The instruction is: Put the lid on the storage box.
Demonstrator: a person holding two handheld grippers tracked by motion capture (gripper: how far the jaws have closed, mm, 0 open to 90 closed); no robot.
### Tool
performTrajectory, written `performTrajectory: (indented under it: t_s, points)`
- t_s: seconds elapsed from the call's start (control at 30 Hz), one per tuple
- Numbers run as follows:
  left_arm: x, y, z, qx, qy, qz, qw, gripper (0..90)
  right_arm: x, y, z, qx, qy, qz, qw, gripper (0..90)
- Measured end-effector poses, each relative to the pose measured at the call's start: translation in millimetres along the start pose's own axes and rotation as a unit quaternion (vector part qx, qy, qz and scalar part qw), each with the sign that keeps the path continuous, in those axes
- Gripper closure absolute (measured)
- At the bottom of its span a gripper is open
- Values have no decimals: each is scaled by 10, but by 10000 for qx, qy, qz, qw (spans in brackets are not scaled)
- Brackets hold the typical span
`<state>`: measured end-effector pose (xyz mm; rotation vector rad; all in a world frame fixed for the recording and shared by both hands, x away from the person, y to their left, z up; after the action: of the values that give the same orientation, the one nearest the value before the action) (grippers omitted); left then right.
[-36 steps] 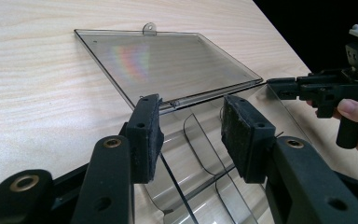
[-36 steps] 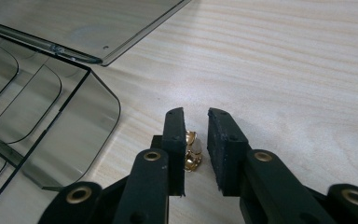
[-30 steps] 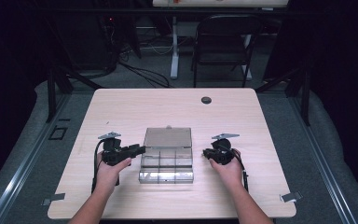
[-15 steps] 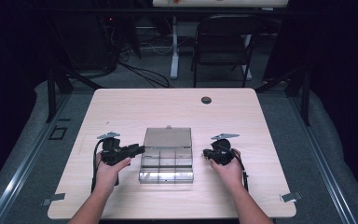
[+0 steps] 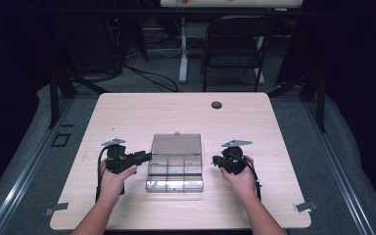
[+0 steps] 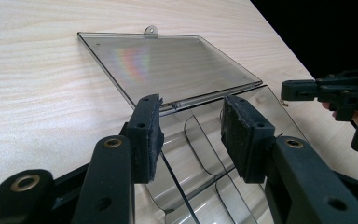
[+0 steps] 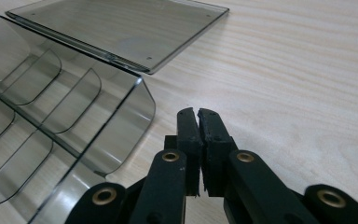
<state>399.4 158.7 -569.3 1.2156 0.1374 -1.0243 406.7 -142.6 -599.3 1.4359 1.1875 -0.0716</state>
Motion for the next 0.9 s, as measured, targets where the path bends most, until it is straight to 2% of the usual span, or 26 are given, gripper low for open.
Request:
performTrajectory:
  t_s: [0.33, 0.57, 0.6, 0.7, 0.9]
  points:
    - [-12, 7, -7, -64, -1, 34, 10000, 576, -91, 135, -221, -339, 138, 48, 9993, 884]
    - [-16, 10, -20, -49, 16, 35, 10000, 576, -105, 242, -372, -440, 285, 97, 9986, 884]
    - [-20, 11, -24, -62, 20, 36, 10000, 576, -98, 293, -450, -554, 360, 73, 9978, 884]
    - [-26, 13, -29, -47, 21, 43, 10000, 577, -74, 332, -527, -625, 429, 61, 9971, 884]
    - [-33, 16, -45, -67, 30, 58, 10000, 578, 76, 424, -787, -863, 611, -29, 9944, 885]
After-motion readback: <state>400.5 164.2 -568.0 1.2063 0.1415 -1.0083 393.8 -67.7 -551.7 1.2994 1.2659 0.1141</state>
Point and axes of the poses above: each handheld gripper's, and its own axes: x roughly forward along the jaws, y roughly out of its top, z roughly to its right, the point moved 7 cm from there along x, roughly forward along the jaws, and after that the axes turned 9 degrees about y, right-handed, at the moved point
